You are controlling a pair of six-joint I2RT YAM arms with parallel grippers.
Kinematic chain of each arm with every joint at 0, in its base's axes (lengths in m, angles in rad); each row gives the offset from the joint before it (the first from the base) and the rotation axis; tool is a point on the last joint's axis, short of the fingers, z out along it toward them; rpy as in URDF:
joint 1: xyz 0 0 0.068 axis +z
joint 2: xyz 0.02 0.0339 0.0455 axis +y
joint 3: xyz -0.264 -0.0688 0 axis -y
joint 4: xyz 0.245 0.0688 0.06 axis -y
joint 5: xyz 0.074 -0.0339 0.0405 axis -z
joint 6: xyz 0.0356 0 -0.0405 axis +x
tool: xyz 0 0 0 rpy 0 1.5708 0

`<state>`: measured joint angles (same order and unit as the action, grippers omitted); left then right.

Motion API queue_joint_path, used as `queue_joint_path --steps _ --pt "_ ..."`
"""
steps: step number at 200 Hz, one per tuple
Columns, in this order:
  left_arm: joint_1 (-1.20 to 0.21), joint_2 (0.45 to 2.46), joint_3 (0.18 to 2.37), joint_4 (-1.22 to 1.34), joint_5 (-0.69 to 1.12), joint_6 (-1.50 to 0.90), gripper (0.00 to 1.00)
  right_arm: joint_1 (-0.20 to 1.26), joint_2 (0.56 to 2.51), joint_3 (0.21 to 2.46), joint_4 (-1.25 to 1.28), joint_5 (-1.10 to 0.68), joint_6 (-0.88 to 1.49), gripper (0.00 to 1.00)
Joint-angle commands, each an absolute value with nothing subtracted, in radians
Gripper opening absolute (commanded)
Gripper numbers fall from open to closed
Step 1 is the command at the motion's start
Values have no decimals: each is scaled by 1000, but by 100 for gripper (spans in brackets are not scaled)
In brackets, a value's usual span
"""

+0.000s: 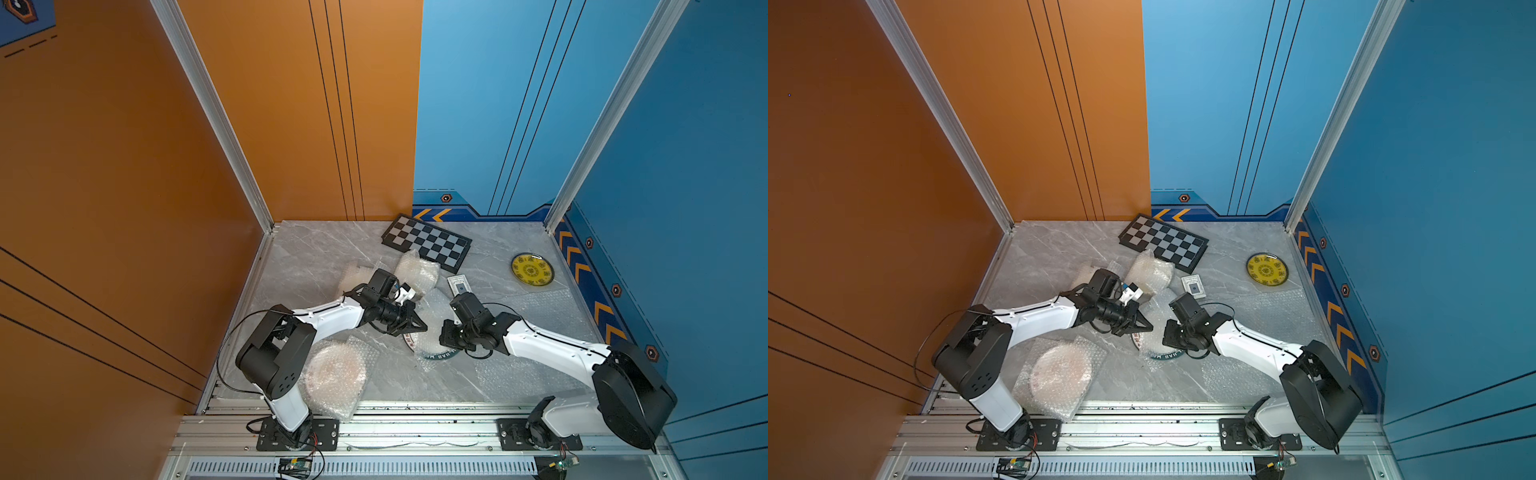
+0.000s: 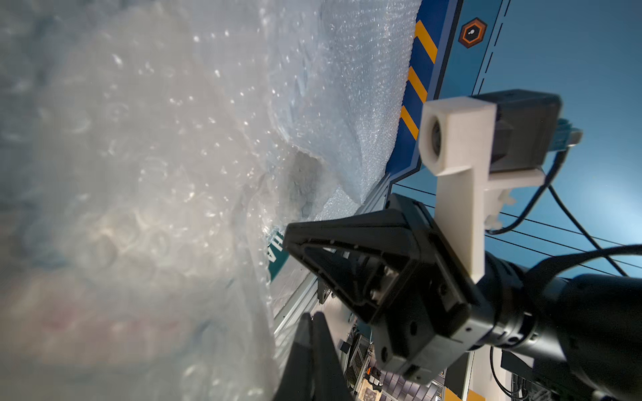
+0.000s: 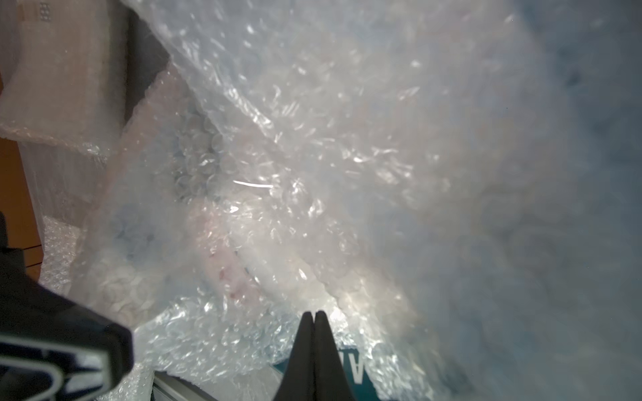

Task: Unpack dinner plates from bubble wrap
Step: Unwrap the bubble wrap at the center of the board.

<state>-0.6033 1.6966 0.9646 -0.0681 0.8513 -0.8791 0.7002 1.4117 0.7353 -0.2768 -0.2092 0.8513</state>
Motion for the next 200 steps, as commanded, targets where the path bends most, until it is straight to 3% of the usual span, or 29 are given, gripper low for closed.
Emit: queue_joint_path --steps 1,118,200 --pt "-611 1686 949 -58 838 -865 0 734 1454 741 -207 -221 886 4" --pt "-604 1677 915 -44 814 -873 0 775 1688 786 -227 -216 896 0" --pt "-578 1724 1205 -137 795 -888 0 770 1721 795 -360 -201 846 0"
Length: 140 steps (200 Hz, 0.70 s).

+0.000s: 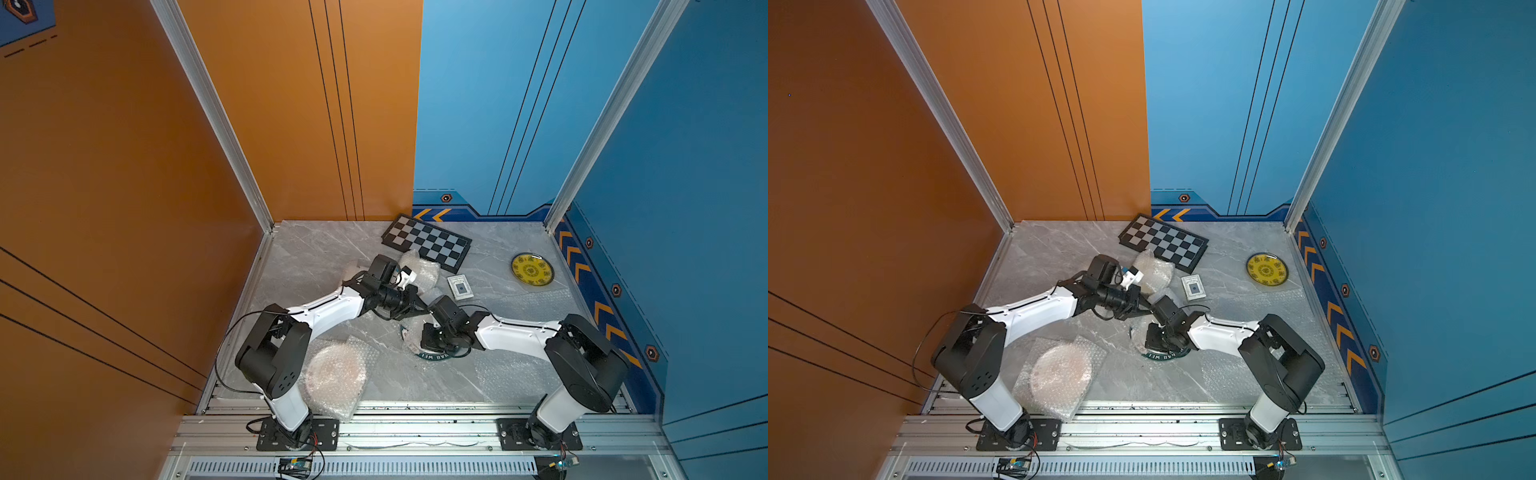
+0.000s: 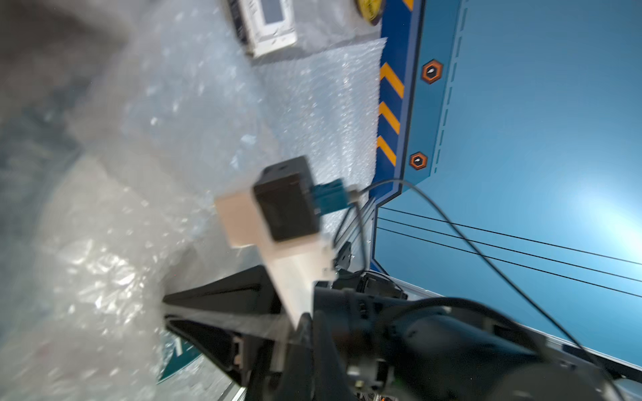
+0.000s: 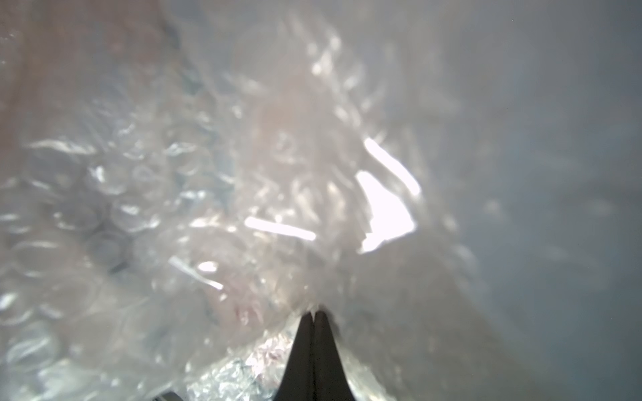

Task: Unpack dinner plates from bubble wrap
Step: Unwrap the bubble wrap at the center of the board.

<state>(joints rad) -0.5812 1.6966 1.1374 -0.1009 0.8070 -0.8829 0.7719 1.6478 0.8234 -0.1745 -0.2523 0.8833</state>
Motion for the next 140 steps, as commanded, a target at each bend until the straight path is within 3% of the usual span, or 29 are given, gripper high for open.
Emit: queue_joint_path --steps 1,80,112,140 --pt "-579 1725 1208 -138 795 -888 0 770 1720 796 -361 -200 845 0" --pt "-632 1824 1361 -137 789 -916 0 763 1604 789 -383 -211 782 0" --pt "-650 1850 1389 -138 786 -919 0 782 1354 759 -367 -207 764 43" --pt "-659 1866 1416 -142 773 -918 0 757 1120 712 -369 -213 795 57"
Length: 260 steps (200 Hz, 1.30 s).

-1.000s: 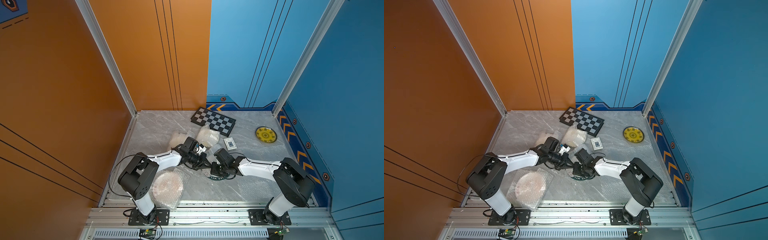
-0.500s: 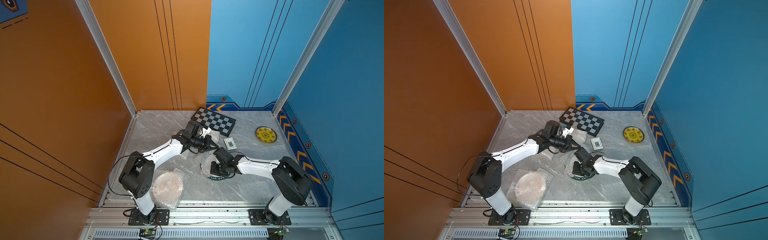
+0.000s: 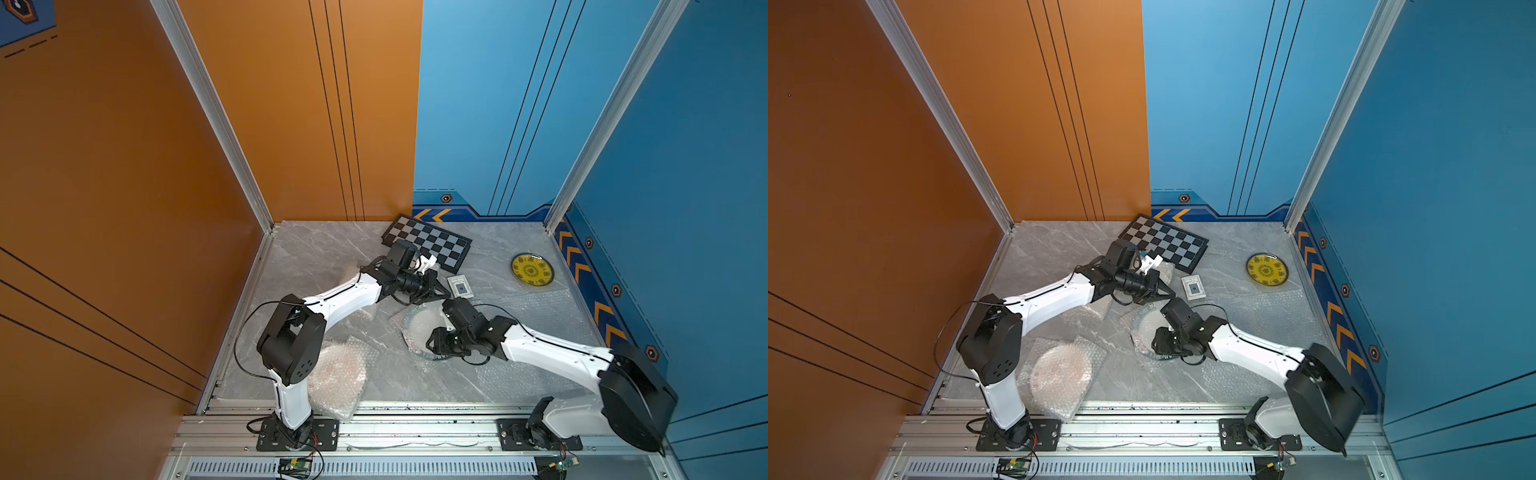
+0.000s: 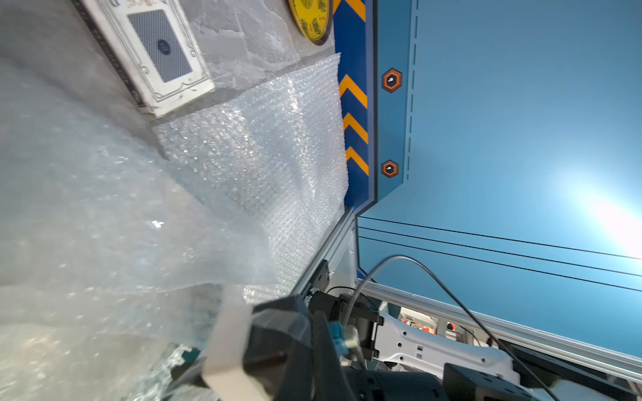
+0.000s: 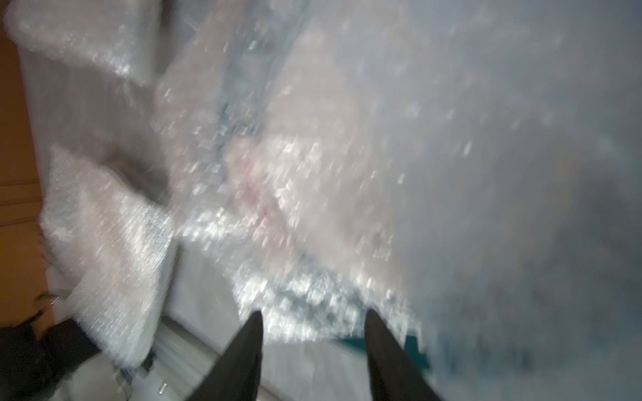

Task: Unpack dinner plates from bubble wrap
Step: Unwrap the bubble wrap at the center of the board.

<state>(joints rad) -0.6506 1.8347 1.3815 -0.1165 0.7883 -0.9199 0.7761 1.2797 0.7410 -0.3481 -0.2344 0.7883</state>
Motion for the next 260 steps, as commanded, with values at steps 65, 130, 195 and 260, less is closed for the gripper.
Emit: queue_joint_path --steps 65,130,195,260 --pt "-698 1961 1563 -133 758 -948 0 530 725 603 -535 -232 900 63" --pt "-734 2071 1802 -173 762 -961 0 312 806 661 -782 -342 770 69" --pt "-739 2179 1959 -143 760 -1020 0 383 832 709 -693 -350 796 66" --pt "-776 2361 2155 -155 791 -1054 0 487 871 624 -418 -304 939 49"
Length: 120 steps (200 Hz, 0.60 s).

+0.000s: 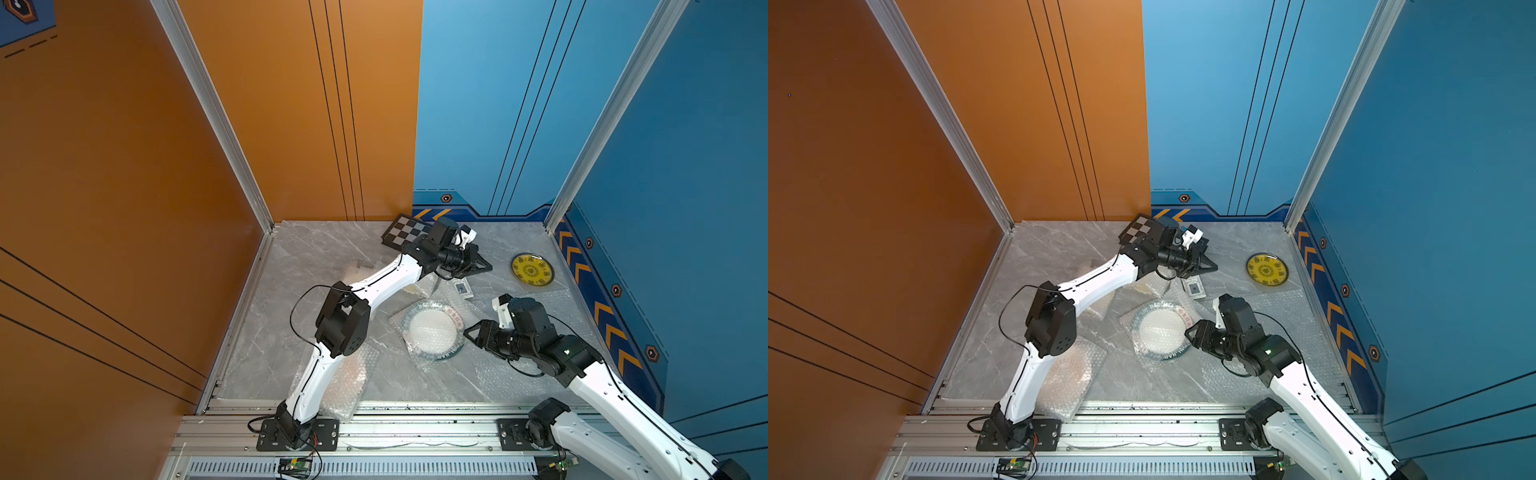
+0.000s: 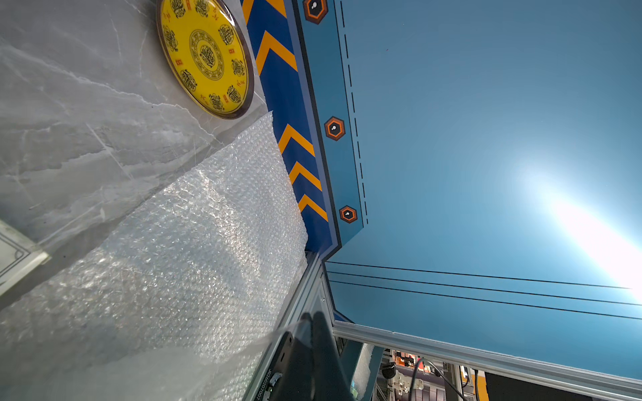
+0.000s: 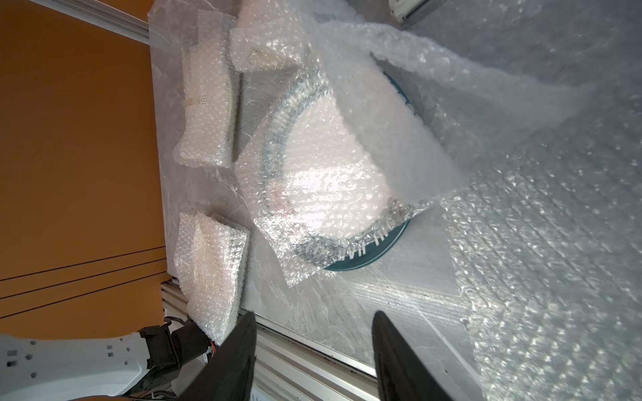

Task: Unpack dinner plates from bubble wrap
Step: Unwrap the bubble wrap at the center of the board.

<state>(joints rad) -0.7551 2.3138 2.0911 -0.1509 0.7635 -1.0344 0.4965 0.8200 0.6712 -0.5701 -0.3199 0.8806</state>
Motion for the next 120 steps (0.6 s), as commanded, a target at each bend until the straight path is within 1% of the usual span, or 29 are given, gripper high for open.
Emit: queue_joint_path --steps 1,19,36,53,56,82,120 --pt "-776 2363 2158 -155 790 -1055 0 486 876 624 -415 -305 941 48" --pt "-782 2390 2208 -153 792 -1072 0 452 960 611 -320 -310 939 45" --pt "-779 2393 2218 -140 786 -1084 0 390 1040 598 -259 -317 949 42" --pt "-770 2381 2215 -138 782 -1086 0 318 1103 609 -232 -307 954 41" --pt "-770 2378 2215 -138 782 -1087 2 307 1114 614 -233 -304 953 41" --pt "-758 2349 2178 -150 794 -1070 3 233 1206 664 -233 -301 942 41" --pt "-746 2287 2054 -154 798 -1026 2 184 1314 703 -233 -286 936 40"
